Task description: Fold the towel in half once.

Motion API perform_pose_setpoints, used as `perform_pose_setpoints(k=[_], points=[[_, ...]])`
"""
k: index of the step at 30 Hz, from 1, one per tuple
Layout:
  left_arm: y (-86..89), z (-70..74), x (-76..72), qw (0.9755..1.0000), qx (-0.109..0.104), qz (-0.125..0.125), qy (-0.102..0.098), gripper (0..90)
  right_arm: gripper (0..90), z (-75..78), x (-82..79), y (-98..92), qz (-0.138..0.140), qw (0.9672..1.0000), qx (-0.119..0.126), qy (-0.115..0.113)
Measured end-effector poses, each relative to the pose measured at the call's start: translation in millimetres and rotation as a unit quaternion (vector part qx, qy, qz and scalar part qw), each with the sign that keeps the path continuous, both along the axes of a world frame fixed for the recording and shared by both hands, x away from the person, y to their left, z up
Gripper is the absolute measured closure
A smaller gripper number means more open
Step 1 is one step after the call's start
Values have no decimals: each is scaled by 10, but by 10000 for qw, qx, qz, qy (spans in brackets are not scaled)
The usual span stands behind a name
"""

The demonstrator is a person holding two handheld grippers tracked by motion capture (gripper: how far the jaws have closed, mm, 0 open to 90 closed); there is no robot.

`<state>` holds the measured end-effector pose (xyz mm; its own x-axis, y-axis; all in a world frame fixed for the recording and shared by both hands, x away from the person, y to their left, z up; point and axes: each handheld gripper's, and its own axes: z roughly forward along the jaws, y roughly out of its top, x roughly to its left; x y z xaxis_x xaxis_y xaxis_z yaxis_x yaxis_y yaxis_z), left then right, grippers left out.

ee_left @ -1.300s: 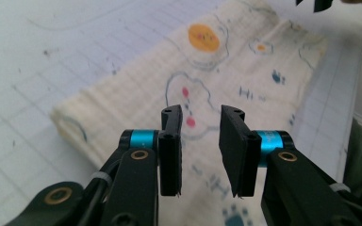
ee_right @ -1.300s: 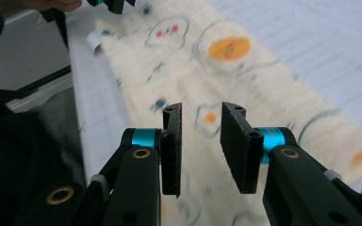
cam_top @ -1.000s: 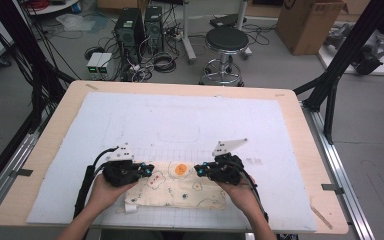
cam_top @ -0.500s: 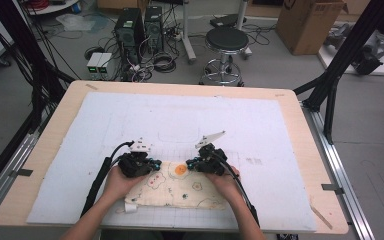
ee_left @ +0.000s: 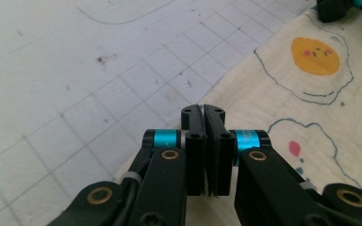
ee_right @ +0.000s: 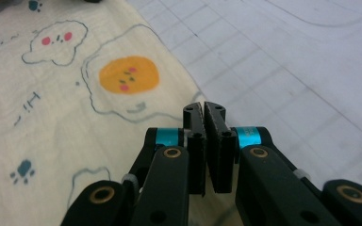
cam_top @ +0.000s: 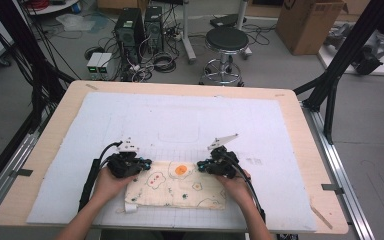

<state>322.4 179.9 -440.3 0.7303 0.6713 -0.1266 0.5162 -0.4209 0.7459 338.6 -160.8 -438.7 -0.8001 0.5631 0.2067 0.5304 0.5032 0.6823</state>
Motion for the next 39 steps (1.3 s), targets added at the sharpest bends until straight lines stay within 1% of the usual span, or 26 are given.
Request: perform_pose_setpoints(k=[3,5,7,12,15,16,17,19,22,24,26,29,32,35,36,39], points=[[73,-10,-12,9999,-84,77,2,861,876,-7,-23,-143,-88,10000,36,4],[99,-5,-22,9999,-64,109,-4,855,876,-7,-38,-213,-131,9999,37,-18],[131,-5,-34,9999,-58,134,0,852,874,-12,-57,-267,-166,9998,50,5],[228,-7,-59,9997,-92,208,4,852,868,-19,-96,-423,-291,9995,76,-58],[251,-9,-78,9997,-108,215,-28,853,867,-20,-119,-501,-351,9993,98,-46],[257,-11,-83,9997,-104,224,-35,852,867,-19,-127,-513,-380,9992,111,-10],[256,-11,-85,9996,-120,237,-41,852,865,-19,-127,-532,-380,9992,124,-32],[264,-14,-89,9997,-87,197,-71,851,859,-22,-127,-552,-375,9992,153,-62],[265,-30,-105,9995,-159,222,-132,845,839,-22,-139,-562,-386,9991,171,-68],[267,-30,-107,9995,-172,194,-153,833,813,-19,-149,-555,-413,9990,175,-80],[270,-19,-113,9994,-241,153,-171,807,783,-9,-158,-539,-358,9990,219,-175],[282,43,-158,9991,-351,59,-248,789,756,24,-180,-534,-312,9987,319,-238],[287,87,-213,9989,-331,-29,-319,759,720,59,-215,-540,-306,9981,456,-280],[297,128,-263,9983,-352,-121,-453,729,662,91,-250,-539,-309,9974,546,-358],[302,139,-270,9981,-390,-115,-468,722,646,108,-265,-535,-303,9969,611,-394],[320,165,-280,9970,-590,-103,-493,704,592,145,-324,-512,-315,9964,621,-486]])
